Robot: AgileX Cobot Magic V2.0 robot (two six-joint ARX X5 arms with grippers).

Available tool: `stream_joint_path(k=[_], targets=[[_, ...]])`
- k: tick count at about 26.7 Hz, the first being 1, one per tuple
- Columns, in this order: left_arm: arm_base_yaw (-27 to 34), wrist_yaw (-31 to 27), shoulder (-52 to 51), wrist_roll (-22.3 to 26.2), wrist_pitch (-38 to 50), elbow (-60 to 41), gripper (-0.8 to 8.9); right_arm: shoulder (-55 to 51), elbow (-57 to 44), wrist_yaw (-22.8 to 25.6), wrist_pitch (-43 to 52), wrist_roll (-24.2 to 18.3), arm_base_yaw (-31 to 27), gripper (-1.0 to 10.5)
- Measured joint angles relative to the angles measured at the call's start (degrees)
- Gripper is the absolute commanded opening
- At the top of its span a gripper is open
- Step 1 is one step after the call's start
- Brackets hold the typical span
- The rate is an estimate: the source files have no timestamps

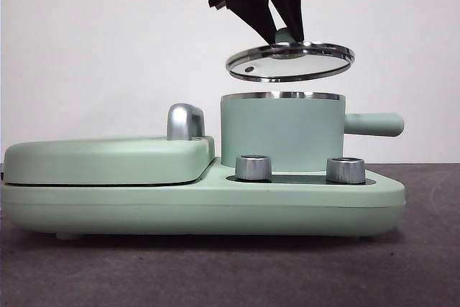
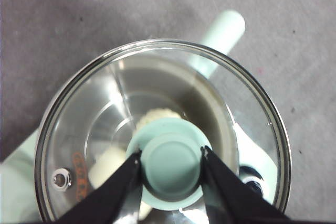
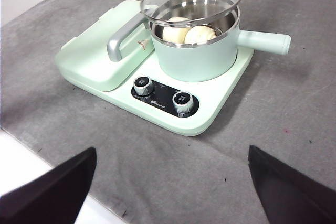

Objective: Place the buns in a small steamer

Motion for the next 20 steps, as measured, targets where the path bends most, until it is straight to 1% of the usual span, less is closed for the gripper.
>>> stream_joint_path(k=[2,5,10,20], targets=[[0.0,-0.7,0.9,0.1,0.2,0.0,0.16,0.0,0.0,0.1,0.0,0.0,0.0,4.6],[0.0,-3.2,2.2,0.2,0.2,0.0,0.16,0.0,0.0,0.1,0.0,0.0,0.0,4.6],[0.0,-4.5,2.5,0.4,0.2,0.0,0.16,0.0,0.0,0.2,0.0,0.0,0.0,4.6],[-0.2,-4.5,3.7,0.4,0.3,0.0,0.16,0.0,0.0,0.2,0.0,0.0,0.0,4.6]])
